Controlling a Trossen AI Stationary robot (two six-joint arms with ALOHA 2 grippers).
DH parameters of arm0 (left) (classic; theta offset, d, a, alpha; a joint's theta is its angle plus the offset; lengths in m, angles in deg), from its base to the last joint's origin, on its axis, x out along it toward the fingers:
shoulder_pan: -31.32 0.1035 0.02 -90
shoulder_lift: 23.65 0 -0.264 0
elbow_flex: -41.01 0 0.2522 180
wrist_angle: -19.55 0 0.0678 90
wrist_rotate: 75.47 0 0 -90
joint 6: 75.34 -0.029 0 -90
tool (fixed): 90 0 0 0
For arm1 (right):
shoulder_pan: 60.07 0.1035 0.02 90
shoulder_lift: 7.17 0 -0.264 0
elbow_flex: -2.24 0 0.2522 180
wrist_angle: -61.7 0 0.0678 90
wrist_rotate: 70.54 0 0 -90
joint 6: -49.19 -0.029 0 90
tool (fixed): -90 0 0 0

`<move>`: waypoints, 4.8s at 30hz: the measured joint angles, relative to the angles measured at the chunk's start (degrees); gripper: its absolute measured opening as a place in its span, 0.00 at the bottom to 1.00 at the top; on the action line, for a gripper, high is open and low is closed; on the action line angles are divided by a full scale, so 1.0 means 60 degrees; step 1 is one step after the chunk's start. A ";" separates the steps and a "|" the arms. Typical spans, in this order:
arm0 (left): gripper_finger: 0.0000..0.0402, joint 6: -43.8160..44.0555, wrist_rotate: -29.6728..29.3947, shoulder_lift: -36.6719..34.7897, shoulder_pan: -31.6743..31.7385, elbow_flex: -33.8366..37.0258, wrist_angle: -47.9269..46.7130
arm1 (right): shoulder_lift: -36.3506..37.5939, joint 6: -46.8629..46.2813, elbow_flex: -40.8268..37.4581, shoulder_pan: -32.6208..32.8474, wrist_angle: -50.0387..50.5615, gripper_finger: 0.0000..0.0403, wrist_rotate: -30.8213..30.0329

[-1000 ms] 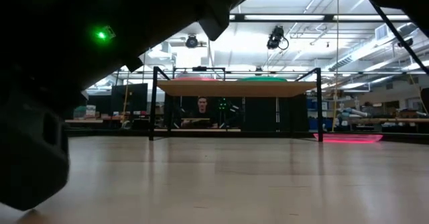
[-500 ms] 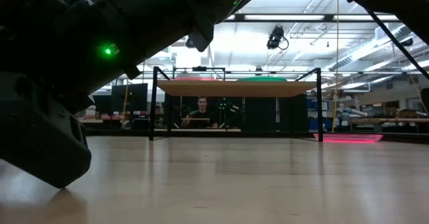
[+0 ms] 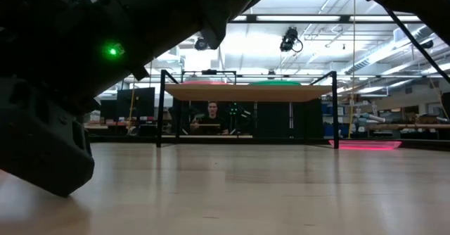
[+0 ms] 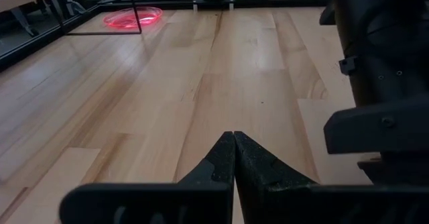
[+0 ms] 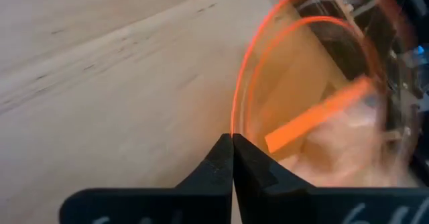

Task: Place and stack plates onto a shelf
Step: Stack the orange plate on top of the red plate on the shelf

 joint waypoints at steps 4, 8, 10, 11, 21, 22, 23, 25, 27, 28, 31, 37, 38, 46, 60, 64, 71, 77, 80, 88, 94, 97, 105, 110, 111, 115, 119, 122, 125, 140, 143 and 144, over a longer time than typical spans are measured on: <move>0.02 0.0000 0.0000 0.0000 -0.0015 -0.0004 0.0002 | 0.0109 -0.0013 0.0010 0.0124 0.0792 0.04 -0.0298; 0.02 -0.0121 -0.0110 0.0000 -0.0015 -0.0007 0.0136 | 0.0346 -0.0137 -0.0007 0.0277 0.1941 0.03 -0.0615; 0.02 -0.0426 -0.0280 0.0000 -0.0015 -0.0007 0.0399 | 0.0528 -0.0322 -0.0012 0.0365 0.2658 0.02 -0.0781; 0.02 -0.0682 -0.0412 -0.0007 -0.0015 -0.0007 0.0605 | 0.0650 -0.0458 -0.0021 0.0407 0.3072 0.02 -0.0836; 0.02 -0.1916 -0.1188 -0.0767 0.0000 -0.0014 0.0825 | 0.2008 -0.2177 -0.0026 0.0609 0.6803 0.02 -0.1268; 0.02 -0.1997 -0.1195 -0.0833 0.0000 -0.0014 0.0841 | 0.2146 -0.2310 -0.0026 0.0609 0.7054 0.02 -0.1383; 0.02 -0.2132 -0.1202 -0.0901 0.0000 -0.0014 0.0794 | 0.2277 -0.2445 -0.0026 0.0605 0.7246 0.02 -0.1469; 0.02 -0.2232 -0.1219 -0.1021 0.0000 -0.0011 0.0786 | 0.2557 -0.2710 -0.0026 0.0602 0.7649 0.02 -0.1677; 0.02 -0.2254 -0.1220 -0.1101 0.0000 -0.0011 0.0647 | 0.2829 -0.2941 -0.0026 0.0592 0.7853 0.02 -0.1812; 0.02 -0.2258 -0.1219 -0.1132 0.0000 -0.0011 0.0612 | 0.2935 -0.3042 -0.0025 0.0591 0.7932 0.02 -0.1844; 0.02 -0.2225 -0.1220 -0.1140 -0.0015 -0.0011 0.0540 | 0.3088 -0.3410 -0.0072 0.0580 0.7964 0.02 -0.1836; 0.02 -0.2141 -0.1184 -0.1140 -0.0015 -0.0011 0.0539 | 0.2824 -0.4318 -0.0769 0.0587 0.7593 0.02 -0.1464; 0.02 -0.2113 -0.1170 -0.1140 -0.0022 -0.0011 0.0535 | 0.2768 -0.4451 -0.0912 0.0587 0.7629 0.02 -0.1592; 0.02 -0.1904 -0.1071 -0.1126 -0.0069 -0.0007 0.0470 | 0.2790 -0.5048 -0.1298 0.0591 0.7813 0.02 -0.1753; 0.02 -0.1861 -0.0929 -0.1126 -0.0069 -0.0007 0.0481 | 0.2801 -0.5099 -0.1943 0.0383 0.7233 0.30 -0.1760; 0.02 -0.1854 -0.0778 -0.1126 -0.0069 -0.0007 0.0482 | 0.2828 -0.4838 -0.2598 0.0395 0.6523 0.32 -0.1820; 0.02 -0.1826 -0.0750 -0.1126 -0.0073 -0.0007 0.0492 | 0.2801 -0.4657 -0.2708 0.0247 0.6032 0.30 -0.2311; 0.02 -0.1704 -0.0750 -0.1126 -0.0073 -0.0007 0.0488 | 0.2798 -0.4735 -0.2708 -0.0042 0.5838 0.21 -0.1708; 0.02 -0.1701 -0.0747 -0.1126 -0.0073 -0.0007 0.0484 | 0.2798 -0.4729 -0.2708 -0.0101 0.5837 0.10 -0.1595; 0.02 -0.1734 -0.0750 -0.1126 -0.0073 -0.0007 0.0476 | 0.2824 -0.4242 -0.2690 0.0061 0.5948 0.04 -0.2469; 0.02 -0.1774 -0.0750 -0.1126 -0.0073 -0.0007 0.0363 | 0.3071 -0.4041 -0.2126 0.0160 0.6702 0.02 -0.3276; 0.02 -0.1695 -0.0754 -0.1123 -0.0073 -0.0004 0.0196 | 0.3349 -0.4057 -0.1904 0.0176 0.7252 0.02 -0.3572; 0.02 -0.1704 -0.0754 -0.1122 -0.0073 0.0000 0.0178 | 0.5051 -0.4497 -0.1801 0.0292 0.8104 0.02 -0.4963; 0.02 -0.1722 -0.0754 -0.1122 -0.0069 0.0000 0.0212 | 0.6179 -0.3885 -0.1786 -0.0362 0.8068 0.02 -0.5529; 0.02 -0.1717 -0.0754 -0.1122 -0.0069 0.0000 0.0219 | 0.6306 -0.3569 -0.1786 -0.0658 0.8027 0.02 -0.5645; 0.02 -0.1676 -0.0753 -0.1122 -0.0021 0.0000 0.0256 | 0.6506 -0.2162 -0.1786 -0.2081 0.7758 0.02 -0.5163; 0.02 -0.1636 -0.0751 -0.1122 0.0126 0.0000 0.0273 | 0.6275 -0.0941 -0.1796 -0.3548 0.7514 0.02 -0.4094; 0.02 -0.1599 -0.0636 -0.1122 0.0215 0.0000 0.0290 | 0.6029 -0.0208 -0.1801 -0.4440 0.7118 0.02 -0.3678; 0.02 -0.1588 -0.0424 -0.1122 0.0312 0.0000 0.0343 | 0.5885 0.0299 -0.1801 -0.5081 0.6835 0.02 -0.3366; 0.02 -0.1661 -0.0219 -0.1122 0.0477 -0.0004 0.0464 | 0.5592 0.0523 -0.1804 -0.6016 0.6322 0.04 -0.1975; 0.02 -0.1661 -0.0147 -0.1122 0.0570 -0.0004 0.0459 | 0.5595 0.0499 -0.1948 -0.6062 0.6242 0.07 -0.1699; 0.02 -0.1661 -0.0104 -0.1122 0.0599 -0.0004 0.0448 | 0.5588 0.0446 -0.1979 -0.6074 0.6311 0.08 -0.1690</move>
